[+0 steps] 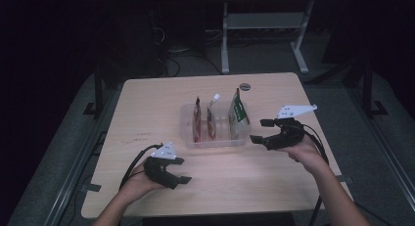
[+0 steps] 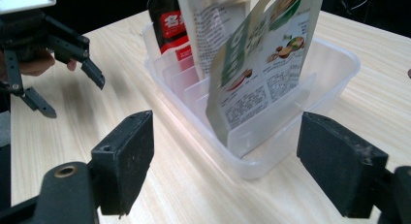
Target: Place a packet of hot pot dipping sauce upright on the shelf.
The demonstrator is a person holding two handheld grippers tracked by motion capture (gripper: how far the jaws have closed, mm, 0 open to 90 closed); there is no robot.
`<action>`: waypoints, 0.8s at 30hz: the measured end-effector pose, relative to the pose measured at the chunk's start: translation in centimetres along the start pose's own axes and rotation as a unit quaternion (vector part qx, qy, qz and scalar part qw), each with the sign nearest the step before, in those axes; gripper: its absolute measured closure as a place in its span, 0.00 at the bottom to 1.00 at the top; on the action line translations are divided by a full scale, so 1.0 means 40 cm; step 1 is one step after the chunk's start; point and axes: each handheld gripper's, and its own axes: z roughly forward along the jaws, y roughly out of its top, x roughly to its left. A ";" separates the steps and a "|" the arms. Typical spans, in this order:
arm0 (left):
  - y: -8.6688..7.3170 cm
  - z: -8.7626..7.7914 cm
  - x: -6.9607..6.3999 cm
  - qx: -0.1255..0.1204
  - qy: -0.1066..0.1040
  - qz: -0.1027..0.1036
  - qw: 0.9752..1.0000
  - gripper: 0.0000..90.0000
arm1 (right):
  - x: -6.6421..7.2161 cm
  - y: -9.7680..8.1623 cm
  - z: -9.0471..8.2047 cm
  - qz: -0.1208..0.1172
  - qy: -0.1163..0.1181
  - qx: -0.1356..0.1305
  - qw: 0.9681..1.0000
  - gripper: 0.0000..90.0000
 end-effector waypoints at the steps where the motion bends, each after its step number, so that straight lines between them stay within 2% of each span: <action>1: 0.000 0.000 0.000 0.000 0.000 0.001 1.000 0.28 | 0.005 -0.006 -0.002 -0.001 0.000 -0.002 1.000 0.22; 8: -0.002 0.001 -0.005 0.000 0.001 0.002 1.000 0.28 | 0.035 -0.064 -0.013 -0.003 -0.003 0.003 1.000 0.22; 10: -0.003 0.005 -0.006 0.008 0.001 0.003 1.000 0.28 | 0.043 -0.085 -0.012 -0.004 -0.006 0.010 1.000 0.21; 14: -0.007 0.016 -0.009 0.025 -0.004 0.011 1.000 0.28 | 0.060 -0.129 0.004 -0.010 -0.011 0.042 0.999 0.20; 17: -0.007 0.023 -0.011 0.035 -0.011 0.016 0.999 0.28 | 0.069 -0.148 0.023 -0.024 -0.010 0.076 0.997 0.19; 19: -0.007 0.027 -0.013 0.039 -0.014 0.019 0.999 0.28 | 0.075 -0.153 0.037 -0.039 -0.019 0.092 0.995 0.18; 21: -0.008 0.030 -0.014 0.044 -0.016 0.021 0.999 0.28 | 0.079 -0.157 0.045 -0.051 -0.020 0.104 0.993 0.18; 24: -0.007 0.031 -0.014 0.041 -0.017 0.020 0.999 0.28 | 0.082 -0.160 0.048 -0.052 -0.017 0.107 0.993 0.18</action>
